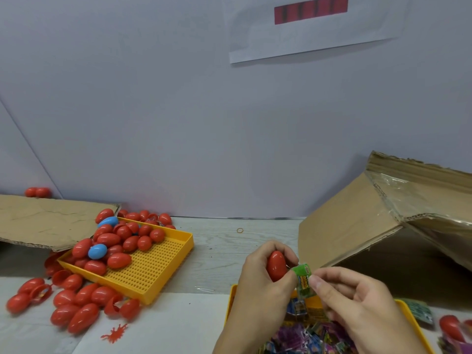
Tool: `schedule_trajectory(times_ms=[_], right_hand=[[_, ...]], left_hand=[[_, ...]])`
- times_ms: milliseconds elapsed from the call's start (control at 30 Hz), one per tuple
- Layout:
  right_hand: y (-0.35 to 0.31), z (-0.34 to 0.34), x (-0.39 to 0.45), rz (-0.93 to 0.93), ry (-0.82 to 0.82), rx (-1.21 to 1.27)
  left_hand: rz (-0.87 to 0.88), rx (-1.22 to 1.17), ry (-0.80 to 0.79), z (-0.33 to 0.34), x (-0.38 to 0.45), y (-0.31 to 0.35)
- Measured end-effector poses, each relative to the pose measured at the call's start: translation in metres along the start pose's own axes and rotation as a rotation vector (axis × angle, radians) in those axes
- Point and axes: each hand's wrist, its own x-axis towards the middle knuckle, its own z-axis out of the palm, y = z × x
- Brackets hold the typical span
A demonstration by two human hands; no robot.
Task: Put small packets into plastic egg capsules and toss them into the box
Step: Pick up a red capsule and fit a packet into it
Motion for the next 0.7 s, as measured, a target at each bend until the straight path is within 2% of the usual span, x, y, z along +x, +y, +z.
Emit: schedule_trajectory(times_ms=[233, 467, 600, 700], right_hand=[[-0.0018, -0.0027, -0.0005, 0.036, -0.069, -0.016], [0.0064, -0.0068, 0.0033, -0.037, 0.027, 0.037], [0.0058, -0.0043, 0.0044, -0.009, 0.088, 0.243], [-0.0002, -0.0041, 0.0027, -0.010, 0.169, 0.442]], left_hand=[[-0.020, 0.017, -0.021, -0.0012, -0.0007, -0.0005], [-0.038, 0.024, -0.140, -0.0042, -0.0026, -0.0009], [-0.045, 0.015, -0.174, -0.0073, -0.0039, 0.0004], [-0.150, -0.001, -0.193, -0.0062, -0.0045, 0.0006]])
